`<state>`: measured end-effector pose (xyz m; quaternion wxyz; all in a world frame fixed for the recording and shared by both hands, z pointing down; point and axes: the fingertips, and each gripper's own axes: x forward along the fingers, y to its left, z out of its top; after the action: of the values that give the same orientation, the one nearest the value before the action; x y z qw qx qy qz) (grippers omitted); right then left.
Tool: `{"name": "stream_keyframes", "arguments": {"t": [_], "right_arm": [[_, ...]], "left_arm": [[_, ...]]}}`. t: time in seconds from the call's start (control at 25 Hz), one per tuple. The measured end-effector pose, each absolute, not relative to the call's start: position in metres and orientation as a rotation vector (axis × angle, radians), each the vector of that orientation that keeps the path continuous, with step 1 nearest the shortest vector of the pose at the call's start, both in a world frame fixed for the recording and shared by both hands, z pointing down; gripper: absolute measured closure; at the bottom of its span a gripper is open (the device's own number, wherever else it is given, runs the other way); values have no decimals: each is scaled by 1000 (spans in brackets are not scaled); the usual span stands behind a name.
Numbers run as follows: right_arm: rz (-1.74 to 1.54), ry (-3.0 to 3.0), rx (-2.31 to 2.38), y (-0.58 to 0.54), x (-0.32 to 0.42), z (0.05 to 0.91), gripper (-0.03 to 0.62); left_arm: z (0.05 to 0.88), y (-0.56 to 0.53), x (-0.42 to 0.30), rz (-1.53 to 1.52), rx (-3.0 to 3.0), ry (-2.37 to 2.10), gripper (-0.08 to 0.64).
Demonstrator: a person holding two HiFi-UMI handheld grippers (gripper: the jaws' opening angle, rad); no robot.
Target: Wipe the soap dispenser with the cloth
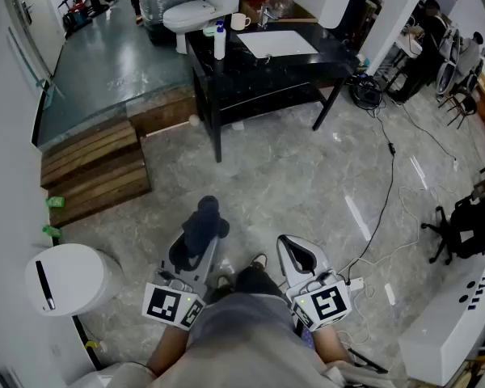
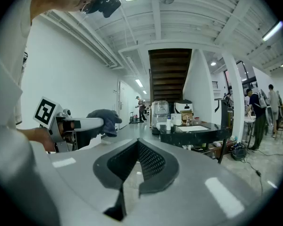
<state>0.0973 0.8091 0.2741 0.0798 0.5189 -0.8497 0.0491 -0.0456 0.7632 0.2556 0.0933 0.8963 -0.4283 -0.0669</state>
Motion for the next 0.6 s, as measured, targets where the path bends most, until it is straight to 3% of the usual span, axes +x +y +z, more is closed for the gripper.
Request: {"name": "stream_keyframes", "arguments": {"t": [0.6], "right_arm": [[248,-2520,1624,796,138,281,592]], "left_arm": [[271,743,-11,-131,2662,-1211,380]]}}
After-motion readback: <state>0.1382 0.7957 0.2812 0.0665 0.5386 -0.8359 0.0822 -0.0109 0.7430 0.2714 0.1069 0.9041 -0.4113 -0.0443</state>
